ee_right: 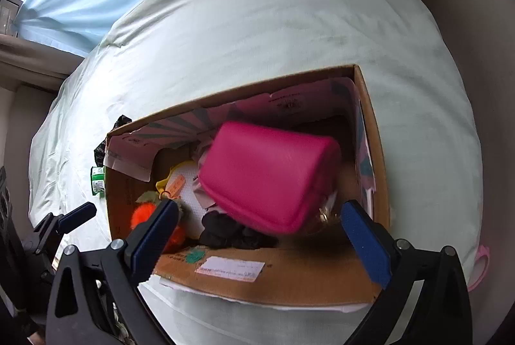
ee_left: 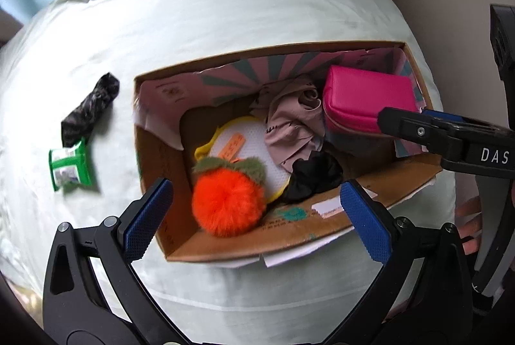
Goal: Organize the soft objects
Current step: 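Withdraw both tools from the box toward the wipes pack and scrunchie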
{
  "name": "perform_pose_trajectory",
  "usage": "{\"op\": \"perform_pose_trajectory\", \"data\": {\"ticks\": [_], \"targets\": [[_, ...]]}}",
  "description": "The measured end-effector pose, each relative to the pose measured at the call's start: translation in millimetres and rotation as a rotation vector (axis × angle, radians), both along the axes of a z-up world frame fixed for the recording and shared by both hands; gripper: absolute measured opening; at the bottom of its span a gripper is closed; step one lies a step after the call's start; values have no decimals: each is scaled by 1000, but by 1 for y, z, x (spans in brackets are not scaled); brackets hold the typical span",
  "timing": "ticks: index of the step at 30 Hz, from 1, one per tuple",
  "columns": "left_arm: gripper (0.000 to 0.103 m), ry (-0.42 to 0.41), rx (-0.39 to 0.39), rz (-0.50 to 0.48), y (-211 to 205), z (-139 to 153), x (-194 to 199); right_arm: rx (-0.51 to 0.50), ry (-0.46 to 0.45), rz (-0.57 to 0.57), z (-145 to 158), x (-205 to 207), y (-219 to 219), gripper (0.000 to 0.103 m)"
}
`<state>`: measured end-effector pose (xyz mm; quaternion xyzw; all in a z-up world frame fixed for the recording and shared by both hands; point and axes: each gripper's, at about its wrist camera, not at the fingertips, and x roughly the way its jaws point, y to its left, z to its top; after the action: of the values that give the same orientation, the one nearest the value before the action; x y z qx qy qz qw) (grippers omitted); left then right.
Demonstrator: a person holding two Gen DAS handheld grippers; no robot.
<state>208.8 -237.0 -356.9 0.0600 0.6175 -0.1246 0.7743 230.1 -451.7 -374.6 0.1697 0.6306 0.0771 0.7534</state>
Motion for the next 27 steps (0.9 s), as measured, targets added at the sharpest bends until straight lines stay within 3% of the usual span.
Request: {"op": "perform_pose_trajectory", "data": {"ticks": [14, 27], "targets": [[103, -104, -44, 5, 20, 63, -28, -72, -115, 41, 59, -30, 22, 101], [103, -291, -113, 102, 106, 162, -80, -177, -374, 83, 187, -75, 80, 101]]}}
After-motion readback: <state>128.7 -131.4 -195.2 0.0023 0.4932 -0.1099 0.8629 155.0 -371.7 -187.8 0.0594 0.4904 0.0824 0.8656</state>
